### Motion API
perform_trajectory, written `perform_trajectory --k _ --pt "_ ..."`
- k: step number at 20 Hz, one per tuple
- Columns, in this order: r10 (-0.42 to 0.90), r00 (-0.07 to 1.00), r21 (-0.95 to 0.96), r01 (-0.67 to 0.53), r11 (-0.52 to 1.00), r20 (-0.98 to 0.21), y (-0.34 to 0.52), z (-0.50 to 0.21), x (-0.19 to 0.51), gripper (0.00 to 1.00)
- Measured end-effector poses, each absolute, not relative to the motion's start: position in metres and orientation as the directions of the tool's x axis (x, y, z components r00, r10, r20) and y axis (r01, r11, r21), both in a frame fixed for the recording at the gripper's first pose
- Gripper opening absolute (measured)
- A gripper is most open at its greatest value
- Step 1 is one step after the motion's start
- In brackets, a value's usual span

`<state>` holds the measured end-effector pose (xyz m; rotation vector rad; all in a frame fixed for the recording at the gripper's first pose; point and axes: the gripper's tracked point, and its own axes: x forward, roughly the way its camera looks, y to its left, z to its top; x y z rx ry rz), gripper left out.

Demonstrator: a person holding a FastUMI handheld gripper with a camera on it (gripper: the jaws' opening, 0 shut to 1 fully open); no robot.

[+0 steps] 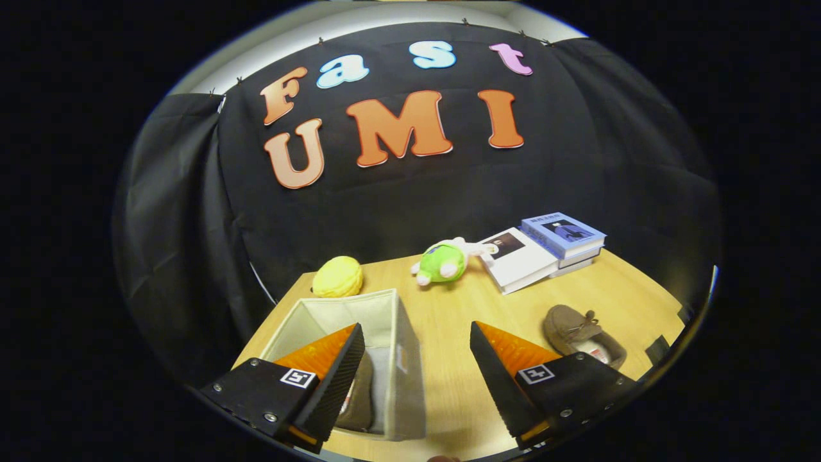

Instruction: Open the storage box then place both shoes into the box .Put the left shoe in first, then the right shoe, with the right side of both shoes facing outward in a uniform manner.

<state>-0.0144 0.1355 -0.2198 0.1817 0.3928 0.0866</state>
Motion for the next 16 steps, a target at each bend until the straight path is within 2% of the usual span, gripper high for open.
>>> perform_trajectory --k 8,13,16 --pt "-0.016 0.926 0.121 0.067 0.99 -0.376 -0.006 -0.25 -0.009 0.98" --pt "-0.099 0.894 0.047 0.133 0.99 -0.438 -0.086 -0.304 -0.002 0.98" --pt "-0.099 0.865 0.036 0.134 0.99 -0.492 -0.108 -0.332 -0.004 0.98"
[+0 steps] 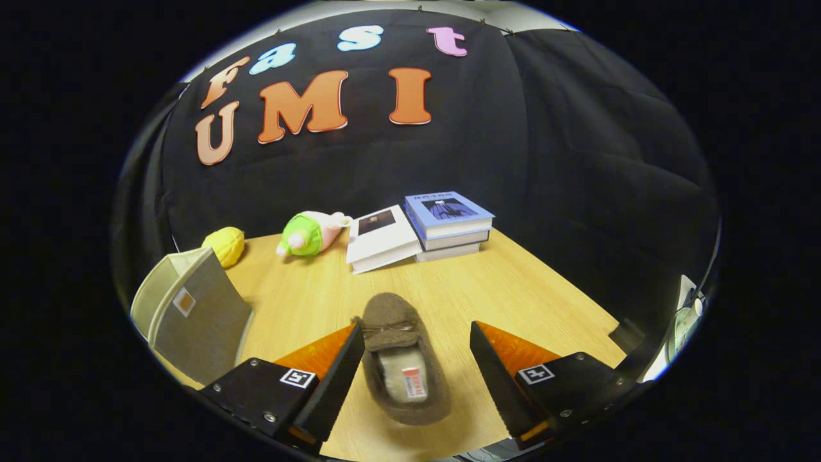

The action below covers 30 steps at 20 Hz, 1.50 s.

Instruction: Open the storage box then place both shoes into the box .Put the left shoe in first, then the right shoe, with the right side of both shoes facing outward in a uniform manner.

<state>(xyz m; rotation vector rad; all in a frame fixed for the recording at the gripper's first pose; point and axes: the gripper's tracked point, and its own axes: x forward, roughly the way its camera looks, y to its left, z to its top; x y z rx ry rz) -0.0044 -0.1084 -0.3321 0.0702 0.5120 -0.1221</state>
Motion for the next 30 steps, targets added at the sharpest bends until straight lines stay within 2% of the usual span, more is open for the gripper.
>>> perform_trajectory --k 6,14,16,18,19,21,25,28,30 --pt "-0.064 0.84 0.053 0.11 0.993 -0.539 -0.122 -0.365 0.004 0.97" --pt "-0.05 0.805 0.009 0.069 0.998 -0.592 -0.117 -0.394 0.011 0.9" --pt "-0.025 0.796 0.03 0.054 0.998 -0.605 -0.112 -0.401 0.015 0.85" --pt "0.018 0.787 0.067 0.031 0.997 -0.617 -0.103 -0.405 0.019 0.74" --pt "0.033 0.775 0.087 0.029 0.996 -0.631 -0.1 -0.407 0.018 0.64" --pt "0.043 0.767 0.102 0.03 0.994 -0.64 -0.097 -0.411 0.02 0.53" --pt "0.007 0.762 0.035 0.021 0.999 -0.648 -0.097 -0.41 0.019 0.39" --pt "-0.01 0.745 0.022 0.034 0.999 -0.667 -0.099 -0.413 0.019 0.35" --pt "-0.046 0.753 0.019 0.077 0.997 -0.657 -0.108 -0.412 0.023 0.24"
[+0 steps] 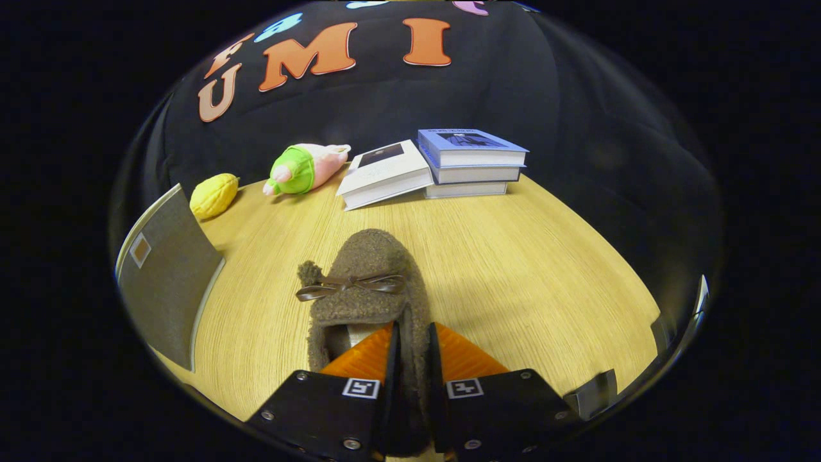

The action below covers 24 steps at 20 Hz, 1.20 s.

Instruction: Open the storage box then place both shoes into the box .Put the left shoe in first, then the right shoe, with the right side of both shoes facing outward in a uniform manner.

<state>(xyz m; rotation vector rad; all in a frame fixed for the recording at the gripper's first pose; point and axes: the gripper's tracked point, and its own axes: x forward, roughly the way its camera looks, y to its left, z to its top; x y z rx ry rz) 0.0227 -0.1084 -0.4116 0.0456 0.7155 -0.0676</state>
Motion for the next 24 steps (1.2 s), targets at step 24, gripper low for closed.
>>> perform_trajectory --k 24 --pt "0.08 0.864 0.313 0.093 0.945 -0.498 0.019 -0.275 0.015 0.0"
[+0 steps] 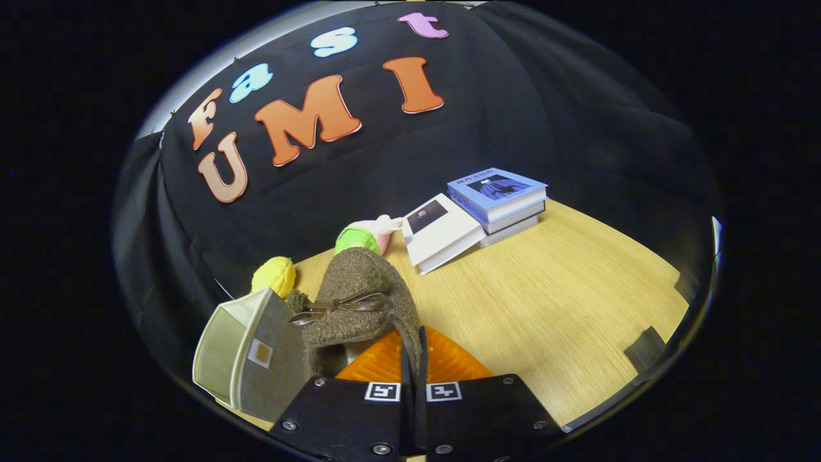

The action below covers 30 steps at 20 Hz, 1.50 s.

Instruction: Open the storage box then place both shoes into the box .Put the left shoe in first, then the right shoe, with the right side of both shoes facing outward in a uniform manner.

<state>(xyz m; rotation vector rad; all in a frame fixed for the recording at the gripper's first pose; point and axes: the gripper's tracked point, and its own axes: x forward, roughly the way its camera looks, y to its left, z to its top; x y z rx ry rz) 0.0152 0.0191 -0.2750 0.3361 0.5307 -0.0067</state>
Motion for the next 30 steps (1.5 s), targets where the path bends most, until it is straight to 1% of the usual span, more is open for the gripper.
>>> perform_trajectory --k 6,12,16,23,27,30 --pt "0.134 0.897 0.335 0.017 0.942 -0.421 0.087 -0.215 0.01 0.0" --pt "0.189 0.892 0.327 -0.049 0.944 -0.41 0.156 -0.2 0.0 0.0" --pt "0.205 0.885 0.319 -0.068 0.945 -0.419 0.192 -0.204 -0.002 0.0" --pt "0.216 0.856 0.313 -0.068 0.947 -0.47 0.243 -0.231 0.0 0.01" --pt "0.165 0.847 0.228 -0.053 0.972 -0.505 0.251 -0.251 0.003 0.03" --pt "0.155 0.839 0.222 -0.042 0.974 -0.522 0.257 -0.262 0.005 0.04"
